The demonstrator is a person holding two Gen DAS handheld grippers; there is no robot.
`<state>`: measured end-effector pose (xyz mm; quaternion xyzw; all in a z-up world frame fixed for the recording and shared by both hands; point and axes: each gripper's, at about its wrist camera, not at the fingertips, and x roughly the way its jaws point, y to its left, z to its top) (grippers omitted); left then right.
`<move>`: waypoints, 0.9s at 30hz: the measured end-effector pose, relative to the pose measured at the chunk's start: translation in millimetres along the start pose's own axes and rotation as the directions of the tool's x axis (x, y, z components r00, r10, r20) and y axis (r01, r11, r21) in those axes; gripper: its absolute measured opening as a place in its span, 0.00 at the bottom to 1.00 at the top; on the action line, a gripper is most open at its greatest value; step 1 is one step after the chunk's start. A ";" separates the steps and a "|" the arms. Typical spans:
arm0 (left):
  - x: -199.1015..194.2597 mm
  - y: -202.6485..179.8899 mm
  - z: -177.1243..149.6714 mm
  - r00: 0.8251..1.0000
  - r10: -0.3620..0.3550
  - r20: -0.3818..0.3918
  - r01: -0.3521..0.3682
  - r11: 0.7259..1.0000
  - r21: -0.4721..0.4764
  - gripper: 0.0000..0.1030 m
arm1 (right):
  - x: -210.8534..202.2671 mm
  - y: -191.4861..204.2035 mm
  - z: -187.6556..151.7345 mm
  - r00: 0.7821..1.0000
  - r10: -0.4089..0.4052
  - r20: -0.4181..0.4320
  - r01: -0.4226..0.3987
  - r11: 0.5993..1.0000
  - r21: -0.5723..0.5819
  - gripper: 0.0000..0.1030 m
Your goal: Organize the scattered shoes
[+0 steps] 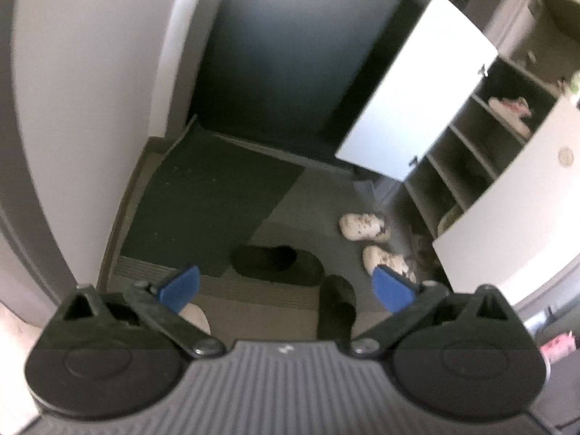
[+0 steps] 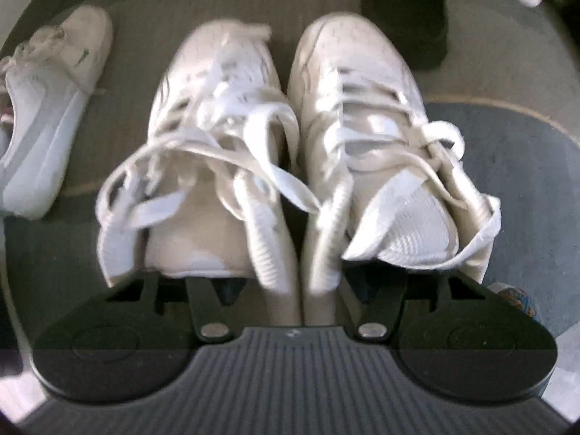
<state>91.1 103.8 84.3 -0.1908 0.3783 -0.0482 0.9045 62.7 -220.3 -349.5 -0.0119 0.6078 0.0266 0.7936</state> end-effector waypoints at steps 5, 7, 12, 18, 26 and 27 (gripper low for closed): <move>-10.3 12.5 3.8 0.999 -0.031 0.028 0.032 0.999 -0.037 1.00 | -24.9 11.3 10.7 0.990 0.003 0.142 -0.010 0.999 0.051 0.36; -9.3 15.7 4.0 0.999 -0.023 0.028 0.025 0.999 -0.049 1.00 | -35.5 18.4 17.4 0.979 0.023 0.200 -0.035 0.998 0.059 0.35; -3.8 20.4 2.3 1.000 -0.003 0.015 0.004 0.998 -0.066 1.00 | -43.3 42.5 42.1 0.966 0.061 0.252 -0.066 0.998 0.014 0.33; 1.1 32.9 6.7 0.998 0.057 0.035 -0.054 0.996 -0.072 1.00 | -35.9 86.3 67.1 0.959 0.049 0.280 -0.025 0.996 -0.088 0.30; 13.7 44.7 12.5 0.988 0.147 0.037 -0.145 0.988 -0.051 1.00 | -12.5 89.6 77.7 0.982 0.081 0.168 -0.051 0.983 -0.176 0.35; 14.5 43.4 12.8 0.988 0.150 0.039 -0.148 0.988 -0.042 1.00 | -11.9 86.6 83.0 0.987 0.092 0.131 -0.070 0.984 -0.165 0.36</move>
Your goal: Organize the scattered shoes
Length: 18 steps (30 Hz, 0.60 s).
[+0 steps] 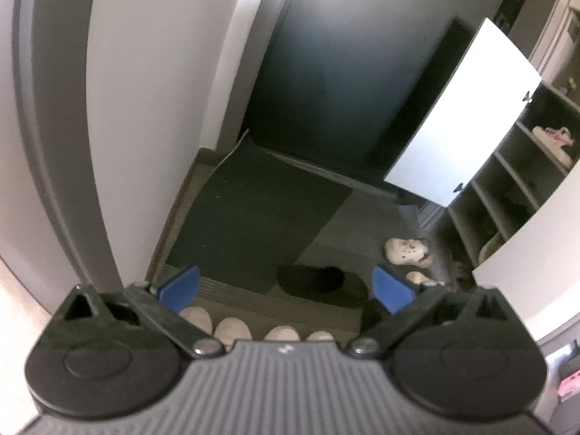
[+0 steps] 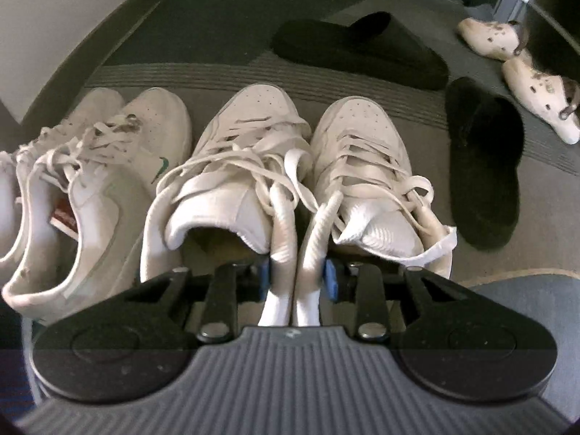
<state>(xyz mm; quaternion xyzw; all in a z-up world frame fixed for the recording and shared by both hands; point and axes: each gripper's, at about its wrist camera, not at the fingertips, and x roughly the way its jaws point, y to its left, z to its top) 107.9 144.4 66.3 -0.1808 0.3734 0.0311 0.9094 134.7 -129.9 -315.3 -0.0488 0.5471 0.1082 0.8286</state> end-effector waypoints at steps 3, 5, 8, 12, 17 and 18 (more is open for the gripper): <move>-0.8 -5.7 -1.8 1.000 0.002 0.008 -0.002 1.000 0.019 1.00 | -3.6 -10.4 6.8 0.986 0.082 -0.148 -0.074 0.995 0.063 0.50; -2.7 -13.6 -6.0 1.000 -0.007 0.010 0.007 0.999 0.039 1.00 | -17.9 -17.1 8.7 0.970 0.082 -0.228 -0.060 0.993 0.101 0.55; -7.0 -29.0 -15.0 1.000 -0.028 0.008 0.027 0.996 0.087 1.00 | -82.3 -36.4 19.2 0.980 0.106 -0.168 -0.078 0.983 0.163 0.55; -7.4 -52.4 -36.4 1.000 -0.026 0.000 0.026 0.982 0.189 1.00 | -176.1 -62.2 35.8 0.995 0.097 -0.026 -0.090 0.977 0.194 0.57; -7.6 -70.5 -70.2 1.000 0.013 -0.007 -0.010 0.945 0.328 1.00 | -310.9 -96.2 54.7 0.981 0.001 0.193 -0.040 0.980 0.197 0.82; -9.6 -72.1 -75.1 1.000 0.025 -0.010 -0.020 0.937 0.349 1.00 | -340.8 -108.2 62.5 0.966 -0.010 0.259 -0.046 0.977 0.210 0.82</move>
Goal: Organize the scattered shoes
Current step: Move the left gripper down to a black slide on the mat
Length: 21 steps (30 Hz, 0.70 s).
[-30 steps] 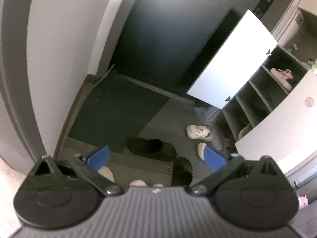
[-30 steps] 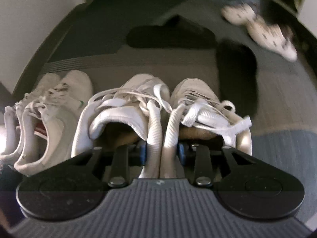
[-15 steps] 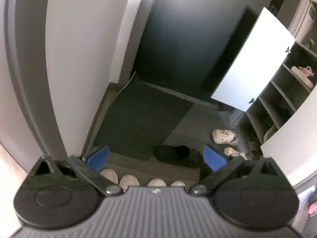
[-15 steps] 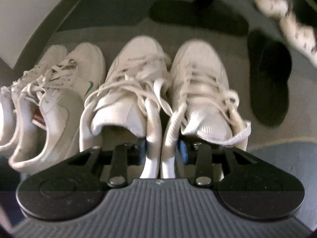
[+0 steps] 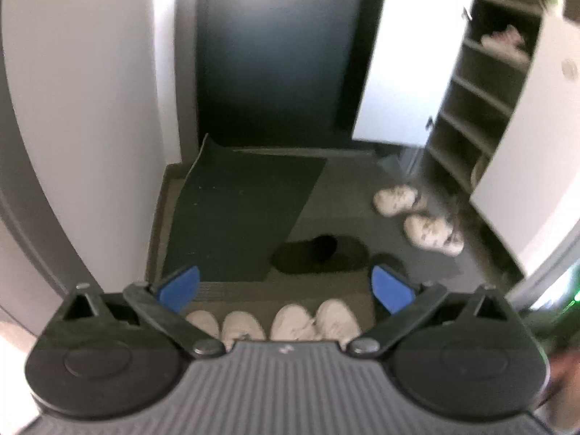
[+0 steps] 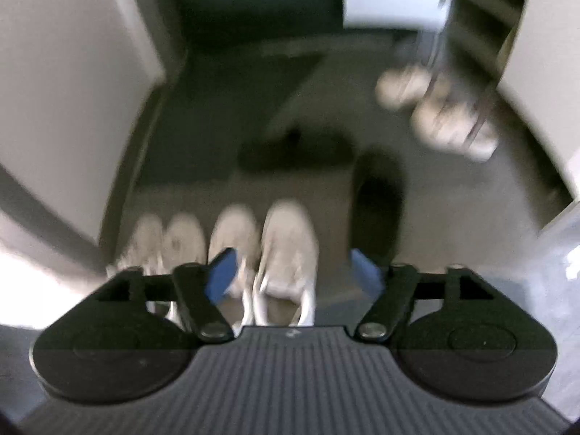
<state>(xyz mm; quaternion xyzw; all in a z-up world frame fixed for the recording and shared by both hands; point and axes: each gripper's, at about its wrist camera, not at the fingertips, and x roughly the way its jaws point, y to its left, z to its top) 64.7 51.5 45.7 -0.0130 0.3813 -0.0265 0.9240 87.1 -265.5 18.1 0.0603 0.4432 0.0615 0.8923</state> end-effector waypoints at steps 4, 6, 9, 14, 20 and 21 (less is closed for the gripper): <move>-10.7 -15.5 -6.7 0.997 0.053 -0.063 -0.048 0.995 0.085 1.00 | -35.9 -24.3 34.0 0.984 0.029 0.175 -0.042 0.997 0.070 0.92; -12.2 -27.3 0.7 0.991 0.072 -0.113 -0.057 0.990 0.131 1.00 | -44.1 -35.2 35.9 0.969 0.046 0.242 -0.078 0.989 0.124 1.00; -14.4 -55.0 17.5 0.988 0.110 -0.108 -0.083 0.971 0.223 1.00 | -41.0 -52.8 27.5 0.950 0.048 0.310 -0.127 0.963 0.239 1.00; 11.0 -108.4 24.6 0.990 0.118 -0.075 -0.081 0.921 0.382 1.00 | -22.8 -72.9 26.1 0.963 0.029 0.268 -0.140 0.905 0.402 1.00; 87.9 -183.9 12.5 0.982 0.071 -0.174 0.030 0.854 0.519 1.00 | -56.5 -99.5 22.7 0.911 -0.021 0.411 -0.191 0.864 0.467 1.00; 99.6 -194.2 11.0 0.981 0.057 -0.184 0.051 0.845 0.533 1.00 | -59.2 -105.6 22.0 0.908 -0.029 0.418 -0.187 0.864 0.467 1.00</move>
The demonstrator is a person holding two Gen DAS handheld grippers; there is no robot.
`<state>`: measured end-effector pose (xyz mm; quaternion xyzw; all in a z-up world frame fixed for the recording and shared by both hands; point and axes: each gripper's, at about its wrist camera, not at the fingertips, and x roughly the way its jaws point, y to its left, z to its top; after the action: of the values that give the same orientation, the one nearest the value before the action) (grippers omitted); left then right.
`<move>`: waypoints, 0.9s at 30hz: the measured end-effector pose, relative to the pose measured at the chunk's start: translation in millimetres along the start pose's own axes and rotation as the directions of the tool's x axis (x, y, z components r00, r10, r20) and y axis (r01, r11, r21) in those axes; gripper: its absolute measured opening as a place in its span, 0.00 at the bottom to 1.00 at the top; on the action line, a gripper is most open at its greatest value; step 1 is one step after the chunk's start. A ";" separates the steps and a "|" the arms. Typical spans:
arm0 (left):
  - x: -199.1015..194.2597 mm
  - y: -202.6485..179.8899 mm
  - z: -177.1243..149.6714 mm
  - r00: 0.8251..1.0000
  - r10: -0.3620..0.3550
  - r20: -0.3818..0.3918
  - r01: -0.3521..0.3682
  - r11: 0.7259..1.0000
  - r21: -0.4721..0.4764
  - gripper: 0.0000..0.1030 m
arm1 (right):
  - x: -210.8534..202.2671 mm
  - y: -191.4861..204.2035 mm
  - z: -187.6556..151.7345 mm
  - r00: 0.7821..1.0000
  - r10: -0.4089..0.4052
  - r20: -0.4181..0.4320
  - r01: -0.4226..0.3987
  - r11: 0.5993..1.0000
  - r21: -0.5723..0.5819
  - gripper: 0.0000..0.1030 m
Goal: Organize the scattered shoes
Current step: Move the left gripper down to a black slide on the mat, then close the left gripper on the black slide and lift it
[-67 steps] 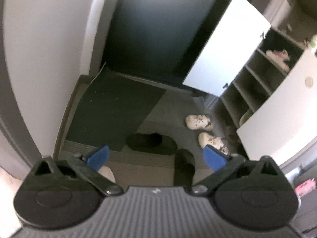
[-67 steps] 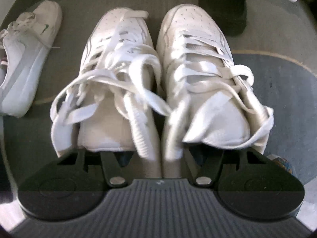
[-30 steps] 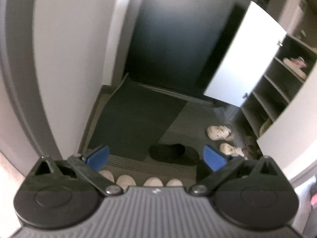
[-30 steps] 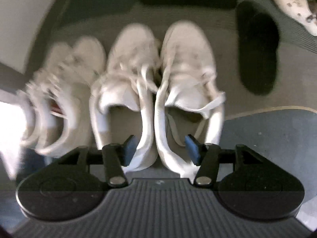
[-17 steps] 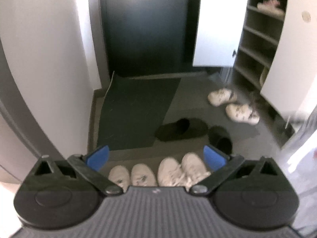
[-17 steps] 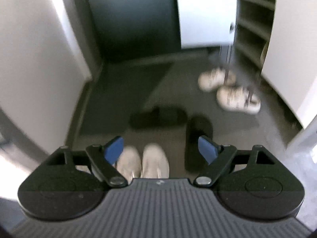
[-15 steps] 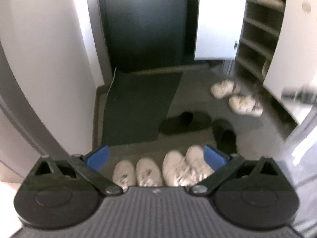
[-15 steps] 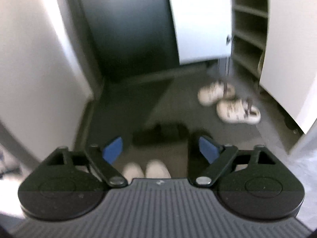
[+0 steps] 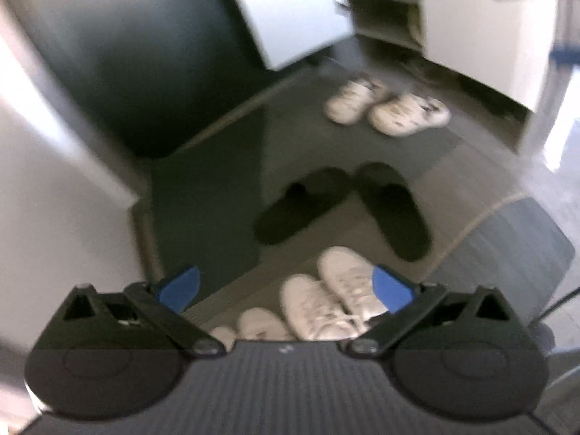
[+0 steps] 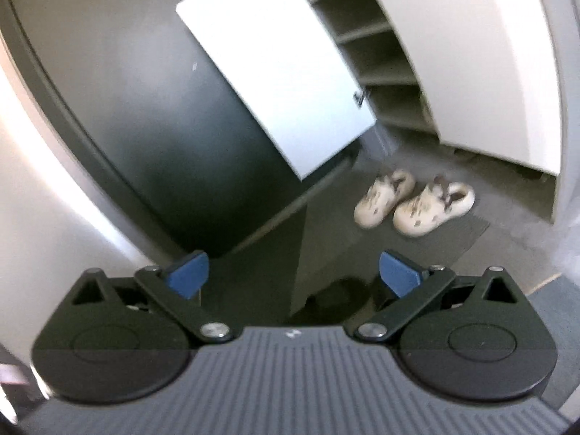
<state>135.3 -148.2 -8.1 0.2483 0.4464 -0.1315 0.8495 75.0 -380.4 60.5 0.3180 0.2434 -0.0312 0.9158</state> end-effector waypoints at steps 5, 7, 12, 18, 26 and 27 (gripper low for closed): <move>83.4 -50.3 39.3 0.999 -0.050 -0.003 0.050 0.991 0.121 0.99 | 17.5 -41.8 19.2 0.996 -0.086 0.014 0.087 0.990 -0.116 1.00; 120.7 -61.2 52.3 0.998 -0.068 -0.008 0.069 0.988 0.139 0.98 | 38.9 -64.2 17.2 0.984 -0.177 0.017 0.177 0.968 -0.177 1.00; 208.4 -80.1 62.9 0.993 -0.122 0.001 0.120 0.979 0.168 0.96 | 112.9 -131.8 -7.1 0.951 -0.302 -0.063 0.290 0.944 -0.154 1.00; 342.8 -111.2 56.6 0.993 -0.119 -0.007 0.117 0.962 0.246 0.93 | 204.8 -193.6 -66.3 0.942 -0.312 -0.120 0.299 0.947 -0.120 1.00; 457.8 -116.5 61.1 0.996 -0.083 -0.007 0.084 0.993 0.083 0.82 | 251.3 -235.4 -134.7 0.935 -0.307 -0.174 0.289 0.949 -0.122 1.00; 461.2 -115.8 62.8 0.996 -0.085 0.003 0.084 0.994 0.066 0.82 | 254.9 -237.0 -138.2 0.931 -0.322 -0.170 0.296 0.941 -0.161 1.00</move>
<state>388.7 -280.3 -393.3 0.2568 0.4496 -0.1827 0.8358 190.1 -461.5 -286.4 0.2155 0.3798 -0.1280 0.8905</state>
